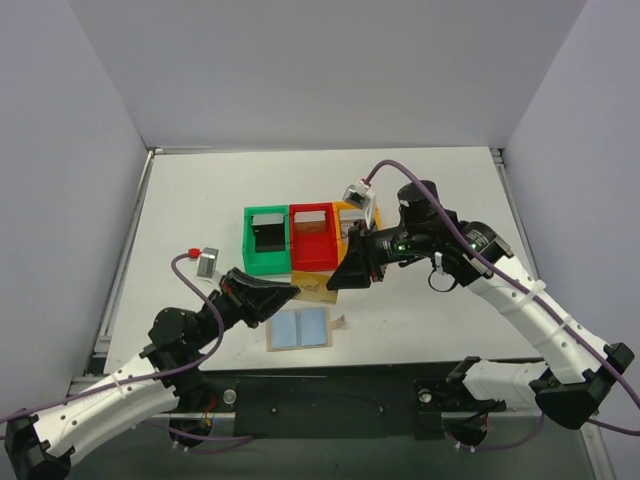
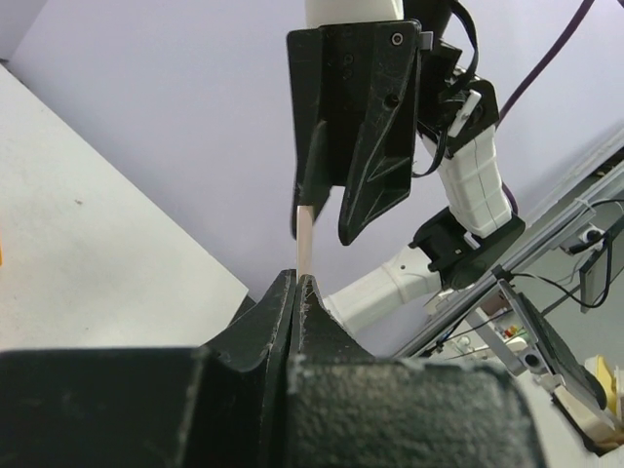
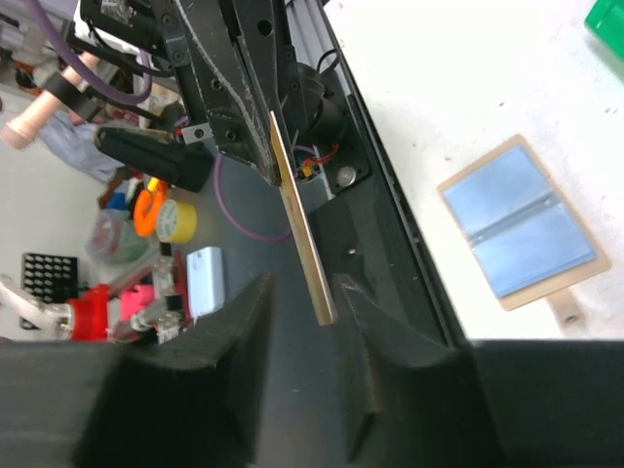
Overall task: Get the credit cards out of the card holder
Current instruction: Place the credit card in the storage box.
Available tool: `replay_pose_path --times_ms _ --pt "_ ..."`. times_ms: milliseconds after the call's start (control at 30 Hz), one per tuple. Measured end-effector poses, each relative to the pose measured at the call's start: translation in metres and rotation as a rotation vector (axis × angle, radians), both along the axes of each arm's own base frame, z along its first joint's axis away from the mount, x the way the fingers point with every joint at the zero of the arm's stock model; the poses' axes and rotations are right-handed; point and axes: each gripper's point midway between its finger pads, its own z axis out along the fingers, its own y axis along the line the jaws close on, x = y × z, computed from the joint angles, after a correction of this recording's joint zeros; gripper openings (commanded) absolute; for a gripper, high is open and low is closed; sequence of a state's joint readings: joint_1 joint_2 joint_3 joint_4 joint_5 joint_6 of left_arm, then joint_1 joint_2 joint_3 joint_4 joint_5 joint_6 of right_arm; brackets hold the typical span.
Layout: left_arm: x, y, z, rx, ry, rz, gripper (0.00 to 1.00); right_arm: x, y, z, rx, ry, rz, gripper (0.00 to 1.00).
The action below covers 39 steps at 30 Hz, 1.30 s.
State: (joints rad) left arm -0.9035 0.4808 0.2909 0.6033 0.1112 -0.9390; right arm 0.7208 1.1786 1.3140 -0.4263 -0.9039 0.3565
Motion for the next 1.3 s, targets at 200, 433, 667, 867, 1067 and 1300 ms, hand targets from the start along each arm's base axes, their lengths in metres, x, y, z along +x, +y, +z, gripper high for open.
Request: replay_pose_path --times_ms 200,433,667,867,1067,1300 --pt "-0.008 -0.002 0.008 0.029 -0.056 -0.031 0.00 0.005 -0.003 0.007 -0.061 -0.035 0.016 0.42" --pt "-0.028 -0.012 0.020 0.086 -0.135 -0.140 0.00 0.007 -0.011 0.029 -0.099 -0.130 0.039 0.24" --pt "-0.037 -0.022 0.006 0.144 -0.132 -0.225 0.00 -0.013 -0.016 0.020 -0.149 -0.135 0.112 0.36" --pt "-0.038 -0.024 0.004 0.161 -0.142 -0.243 0.00 -0.030 -0.015 0.010 -0.194 -0.137 0.173 0.36" --pt "-0.037 -0.026 0.005 0.167 -0.149 -0.243 0.00 -0.033 -0.013 0.003 -0.222 -0.139 0.188 0.30" --pt "-0.036 -0.026 0.004 0.168 -0.148 -0.242 0.00 -0.030 -0.013 0.001 -0.234 -0.155 0.181 0.38"
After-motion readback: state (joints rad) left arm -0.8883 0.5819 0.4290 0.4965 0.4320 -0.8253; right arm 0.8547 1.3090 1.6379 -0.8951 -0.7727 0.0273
